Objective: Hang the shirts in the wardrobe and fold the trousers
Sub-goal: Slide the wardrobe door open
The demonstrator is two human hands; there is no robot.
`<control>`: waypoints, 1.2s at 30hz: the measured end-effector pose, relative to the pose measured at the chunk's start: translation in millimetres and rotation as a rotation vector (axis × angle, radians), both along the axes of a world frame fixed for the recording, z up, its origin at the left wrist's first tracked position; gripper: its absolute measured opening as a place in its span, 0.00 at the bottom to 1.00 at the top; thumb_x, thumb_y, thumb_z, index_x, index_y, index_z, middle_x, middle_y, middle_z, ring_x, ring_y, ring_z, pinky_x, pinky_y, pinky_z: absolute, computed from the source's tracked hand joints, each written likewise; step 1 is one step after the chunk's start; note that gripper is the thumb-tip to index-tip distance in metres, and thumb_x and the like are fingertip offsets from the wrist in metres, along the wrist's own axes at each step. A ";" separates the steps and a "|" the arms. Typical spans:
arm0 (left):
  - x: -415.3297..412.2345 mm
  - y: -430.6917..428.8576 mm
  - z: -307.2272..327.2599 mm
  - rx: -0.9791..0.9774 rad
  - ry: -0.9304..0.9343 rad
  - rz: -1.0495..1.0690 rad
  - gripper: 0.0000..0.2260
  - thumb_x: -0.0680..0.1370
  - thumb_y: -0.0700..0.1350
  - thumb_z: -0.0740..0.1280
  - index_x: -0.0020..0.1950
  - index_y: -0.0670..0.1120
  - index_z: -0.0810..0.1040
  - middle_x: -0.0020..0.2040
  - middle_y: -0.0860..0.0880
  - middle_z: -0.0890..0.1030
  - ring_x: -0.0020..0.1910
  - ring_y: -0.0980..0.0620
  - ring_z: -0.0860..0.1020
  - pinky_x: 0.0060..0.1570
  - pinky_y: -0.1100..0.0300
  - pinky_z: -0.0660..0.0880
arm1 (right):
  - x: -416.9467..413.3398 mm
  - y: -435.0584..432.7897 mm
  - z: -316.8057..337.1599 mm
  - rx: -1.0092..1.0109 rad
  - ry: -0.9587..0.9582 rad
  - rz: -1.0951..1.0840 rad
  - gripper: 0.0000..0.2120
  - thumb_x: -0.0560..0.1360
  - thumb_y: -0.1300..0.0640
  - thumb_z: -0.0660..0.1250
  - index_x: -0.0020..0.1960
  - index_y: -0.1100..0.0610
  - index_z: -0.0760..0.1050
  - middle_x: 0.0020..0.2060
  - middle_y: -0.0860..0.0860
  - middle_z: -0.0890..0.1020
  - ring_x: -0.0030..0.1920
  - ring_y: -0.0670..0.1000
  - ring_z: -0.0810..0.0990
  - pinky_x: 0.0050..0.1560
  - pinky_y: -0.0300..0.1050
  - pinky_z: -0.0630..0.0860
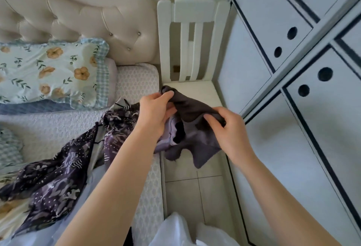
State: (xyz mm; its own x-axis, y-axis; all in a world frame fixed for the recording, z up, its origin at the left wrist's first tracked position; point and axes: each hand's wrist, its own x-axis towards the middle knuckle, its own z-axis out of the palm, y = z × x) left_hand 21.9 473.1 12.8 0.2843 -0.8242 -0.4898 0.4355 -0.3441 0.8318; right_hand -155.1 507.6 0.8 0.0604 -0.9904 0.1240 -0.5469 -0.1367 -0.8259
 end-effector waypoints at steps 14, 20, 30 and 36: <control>-128.6 87.1 24.3 -0.111 -0.194 -0.444 0.16 0.84 0.44 0.54 0.56 0.43 0.81 0.49 0.45 0.85 0.45 0.49 0.84 0.46 0.59 0.80 | -107.5 53.1 58.4 -0.114 0.094 -0.118 0.22 0.78 0.52 0.67 0.29 0.51 0.62 0.23 0.44 0.65 0.27 0.44 0.67 0.31 0.35 0.62; -179.1 145.3 22.2 -0.302 -0.170 -0.547 0.12 0.83 0.51 0.60 0.61 0.51 0.80 0.58 0.47 0.83 0.53 0.47 0.80 0.56 0.52 0.75 | -159.3 93.2 62.1 -0.153 0.117 -0.164 0.18 0.78 0.51 0.67 0.34 0.60 0.72 0.26 0.52 0.73 0.30 0.49 0.71 0.32 0.39 0.66; -229.7 182.6 39.1 -0.442 -0.507 -0.396 0.03 0.76 0.39 0.71 0.43 0.44 0.82 0.40 0.44 0.84 0.41 0.53 0.81 0.44 0.58 0.79 | -219.2 160.1 68.6 -0.098 0.215 -0.271 0.08 0.77 0.49 0.68 0.45 0.54 0.78 0.38 0.46 0.81 0.41 0.46 0.79 0.40 0.29 0.69; -255.8 183.5 48.5 -0.508 -0.630 -0.737 0.01 0.73 0.42 0.75 0.43 0.46 0.84 0.35 0.52 0.84 0.35 0.58 0.80 0.39 0.65 0.77 | -229.4 195.8 76.4 -0.053 0.183 -0.136 0.21 0.73 0.64 0.64 0.63 0.48 0.74 0.56 0.40 0.79 0.56 0.42 0.75 0.56 0.30 0.68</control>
